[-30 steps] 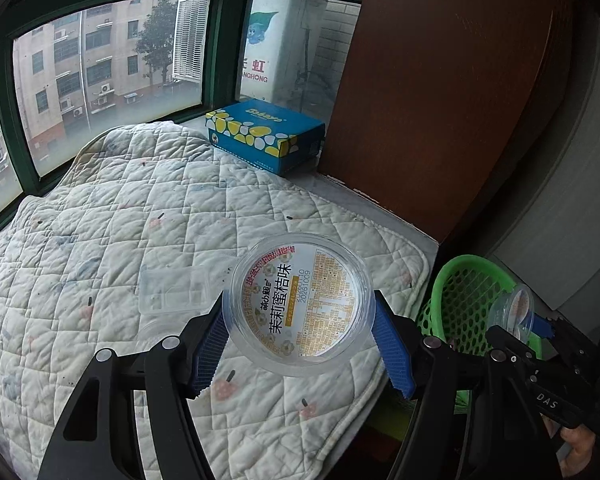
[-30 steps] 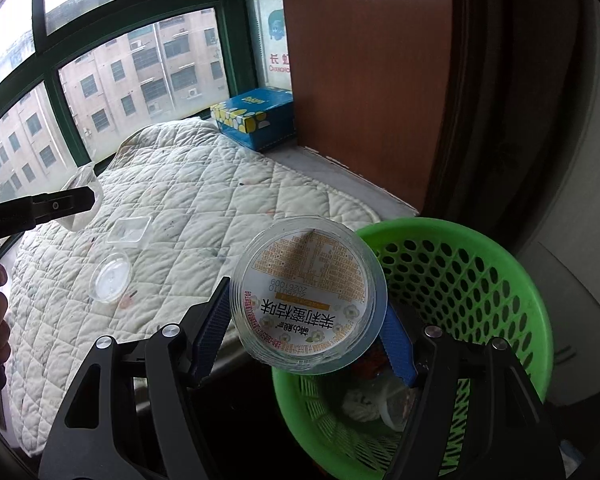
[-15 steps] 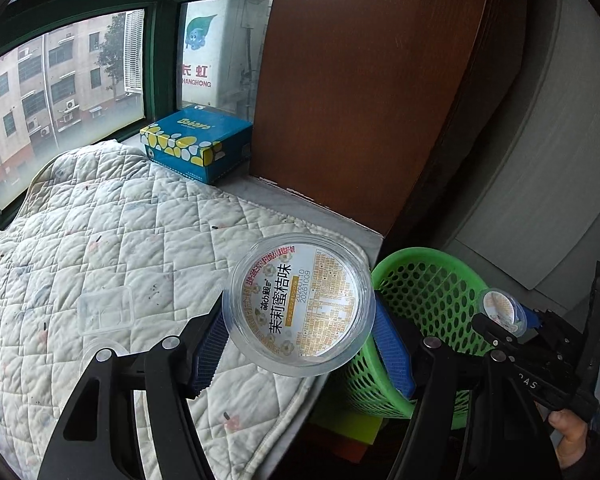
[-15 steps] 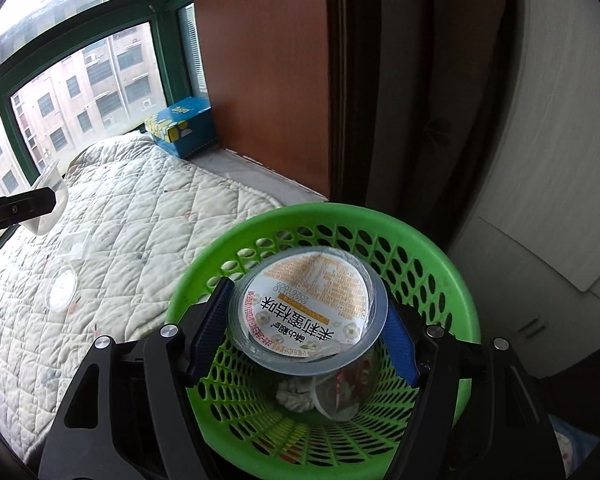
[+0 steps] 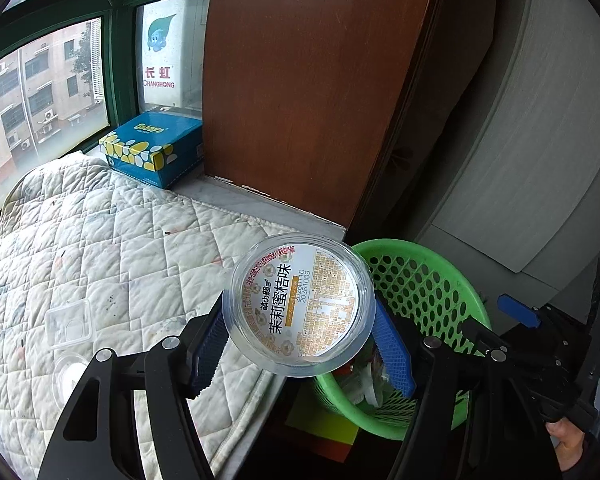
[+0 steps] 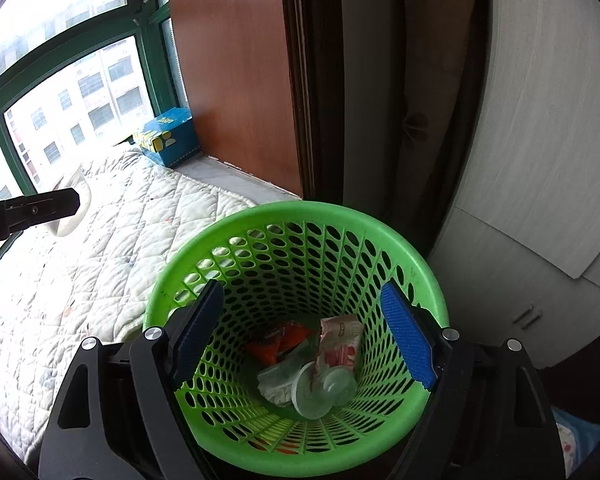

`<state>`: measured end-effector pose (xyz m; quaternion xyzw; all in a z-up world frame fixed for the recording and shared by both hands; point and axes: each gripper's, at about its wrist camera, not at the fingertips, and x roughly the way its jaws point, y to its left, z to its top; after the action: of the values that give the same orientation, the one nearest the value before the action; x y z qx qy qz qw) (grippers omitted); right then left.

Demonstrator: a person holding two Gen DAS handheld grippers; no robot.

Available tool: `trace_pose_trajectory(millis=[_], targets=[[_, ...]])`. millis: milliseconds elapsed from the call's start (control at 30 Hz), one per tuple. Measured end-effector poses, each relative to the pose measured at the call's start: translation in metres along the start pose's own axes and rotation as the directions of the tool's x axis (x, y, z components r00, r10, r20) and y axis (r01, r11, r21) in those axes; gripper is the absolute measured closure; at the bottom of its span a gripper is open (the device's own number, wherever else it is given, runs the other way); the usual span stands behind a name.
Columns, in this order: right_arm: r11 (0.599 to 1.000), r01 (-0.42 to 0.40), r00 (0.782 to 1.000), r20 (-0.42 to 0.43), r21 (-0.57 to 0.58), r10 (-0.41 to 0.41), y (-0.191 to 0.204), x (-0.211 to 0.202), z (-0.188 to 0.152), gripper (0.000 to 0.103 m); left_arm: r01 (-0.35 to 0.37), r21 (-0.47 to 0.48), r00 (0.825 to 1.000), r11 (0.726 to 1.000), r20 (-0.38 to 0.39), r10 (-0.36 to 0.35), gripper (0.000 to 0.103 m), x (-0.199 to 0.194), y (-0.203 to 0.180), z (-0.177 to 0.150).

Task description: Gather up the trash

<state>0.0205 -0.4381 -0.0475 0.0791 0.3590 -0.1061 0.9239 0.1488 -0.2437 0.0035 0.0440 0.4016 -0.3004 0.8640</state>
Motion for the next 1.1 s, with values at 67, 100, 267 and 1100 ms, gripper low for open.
trace_pose_trajectory(millis=[67, 100, 267, 1100], targets=[[1.0, 0.003, 1.0, 0.011, 0.004, -0.003, -0.004, -0.005, 0.0, 0.021, 0.009, 0.007, 1.0, 1.0, -0.006, -0.009, 0.038, 0.002, -0.006, 0.0], [1.0, 0.004, 1.0, 0.016, 0.008, -0.004, -0.005, -0.007, 0.001, 0.021, 0.015, 0.01, 1.0, 1.0, -0.01, -0.015, 0.038, 0.003, -0.01, -0.001], [1.0, 0.013, 1.0, 0.028, 0.02, -0.013, -0.013, -0.015, 0.0, 0.02, 0.04, 0.023, 0.999, 0.999, -0.034, -0.039, 0.038, 0.012, -0.024, -0.004], [0.999, 0.02, 0.998, 0.051, 0.042, -0.023, -0.025, -0.032, -0.003, 0.02, 0.108, 0.05, 0.992, 0.993, -0.076, -0.104, 0.027, 0.03, -0.056, -0.01]])
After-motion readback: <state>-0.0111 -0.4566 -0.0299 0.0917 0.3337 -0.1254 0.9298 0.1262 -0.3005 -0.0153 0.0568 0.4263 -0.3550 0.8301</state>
